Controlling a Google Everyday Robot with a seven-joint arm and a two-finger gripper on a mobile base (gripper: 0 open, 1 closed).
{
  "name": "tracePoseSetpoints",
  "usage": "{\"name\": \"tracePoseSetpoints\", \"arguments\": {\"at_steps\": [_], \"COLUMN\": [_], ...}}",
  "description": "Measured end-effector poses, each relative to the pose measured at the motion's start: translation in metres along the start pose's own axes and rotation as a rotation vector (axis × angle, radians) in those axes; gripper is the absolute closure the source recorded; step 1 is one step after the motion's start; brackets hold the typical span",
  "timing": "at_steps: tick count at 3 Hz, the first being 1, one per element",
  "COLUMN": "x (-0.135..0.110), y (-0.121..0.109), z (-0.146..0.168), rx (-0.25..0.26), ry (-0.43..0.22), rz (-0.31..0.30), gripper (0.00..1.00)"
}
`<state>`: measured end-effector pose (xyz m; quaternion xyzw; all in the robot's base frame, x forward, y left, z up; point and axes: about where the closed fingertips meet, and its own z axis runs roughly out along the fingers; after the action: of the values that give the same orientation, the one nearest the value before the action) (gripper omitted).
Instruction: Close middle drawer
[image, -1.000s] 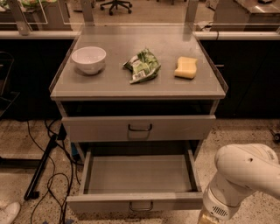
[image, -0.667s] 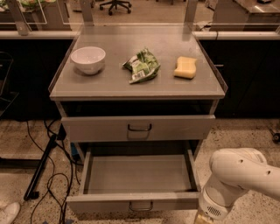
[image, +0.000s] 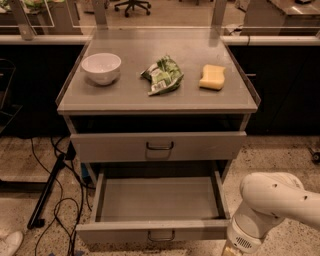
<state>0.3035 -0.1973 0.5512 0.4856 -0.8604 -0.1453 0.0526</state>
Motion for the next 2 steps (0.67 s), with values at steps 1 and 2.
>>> {"name": "tracePoseSetpoints", "arguments": {"at_steps": [1,2], "x": [-0.007,-0.026], "y": [-0.01,-0.039], "z": [0.02,0.051], "rx": [-0.011,-0.003], "ry": [-0.011,-0.041], "rz": [0.042,0.108], "gripper": [1.0,1.0]}}
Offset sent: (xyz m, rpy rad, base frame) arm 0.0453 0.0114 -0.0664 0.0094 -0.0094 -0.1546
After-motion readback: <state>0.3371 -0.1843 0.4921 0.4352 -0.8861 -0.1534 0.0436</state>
